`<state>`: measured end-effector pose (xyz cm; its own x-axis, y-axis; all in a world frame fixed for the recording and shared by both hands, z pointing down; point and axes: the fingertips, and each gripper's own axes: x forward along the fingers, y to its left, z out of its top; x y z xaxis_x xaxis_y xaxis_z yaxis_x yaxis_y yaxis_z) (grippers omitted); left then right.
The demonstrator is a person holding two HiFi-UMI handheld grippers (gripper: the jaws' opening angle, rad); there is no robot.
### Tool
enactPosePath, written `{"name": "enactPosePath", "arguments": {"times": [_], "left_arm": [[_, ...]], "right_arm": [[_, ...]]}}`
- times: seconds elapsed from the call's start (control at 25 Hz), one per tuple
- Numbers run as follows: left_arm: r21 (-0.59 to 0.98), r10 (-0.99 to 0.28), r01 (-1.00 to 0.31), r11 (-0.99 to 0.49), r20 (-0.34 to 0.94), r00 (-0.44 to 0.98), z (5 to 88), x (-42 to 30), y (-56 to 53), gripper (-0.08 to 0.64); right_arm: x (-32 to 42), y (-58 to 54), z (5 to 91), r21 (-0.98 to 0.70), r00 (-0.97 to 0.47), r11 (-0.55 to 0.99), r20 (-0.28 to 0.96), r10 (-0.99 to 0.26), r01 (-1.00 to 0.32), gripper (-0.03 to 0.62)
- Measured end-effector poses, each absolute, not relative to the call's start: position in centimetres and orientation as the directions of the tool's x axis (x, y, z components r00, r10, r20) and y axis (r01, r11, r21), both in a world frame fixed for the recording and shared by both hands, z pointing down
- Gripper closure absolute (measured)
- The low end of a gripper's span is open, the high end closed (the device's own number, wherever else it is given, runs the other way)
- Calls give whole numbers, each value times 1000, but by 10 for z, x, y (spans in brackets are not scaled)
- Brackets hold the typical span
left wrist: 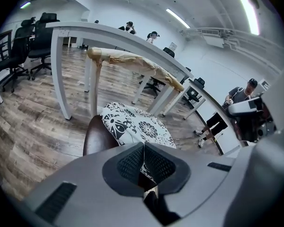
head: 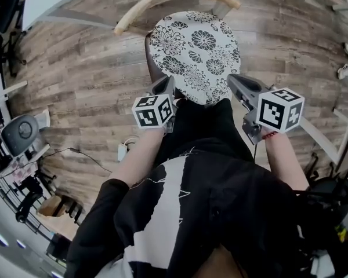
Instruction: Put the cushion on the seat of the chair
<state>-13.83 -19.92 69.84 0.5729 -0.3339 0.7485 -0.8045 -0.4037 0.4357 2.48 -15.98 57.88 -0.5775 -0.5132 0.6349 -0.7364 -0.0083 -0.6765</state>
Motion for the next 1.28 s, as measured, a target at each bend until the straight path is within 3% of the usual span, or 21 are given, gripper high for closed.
{"name": "enactPosePath", "arguments": {"times": [0.56, 1.28], "left_arm": [[478, -251, -732, -486, 726, 640, 711, -170, -199, 549], [466, -229, -748, -473, 754, 615, 748, -200, -199, 549]], "right_arm": [[-17, -150, 599, -670, -527, -97, 657, -539, -736, 577], [-40, -137, 626, -668, -528, -135, 681, -507, -732, 577]]}}
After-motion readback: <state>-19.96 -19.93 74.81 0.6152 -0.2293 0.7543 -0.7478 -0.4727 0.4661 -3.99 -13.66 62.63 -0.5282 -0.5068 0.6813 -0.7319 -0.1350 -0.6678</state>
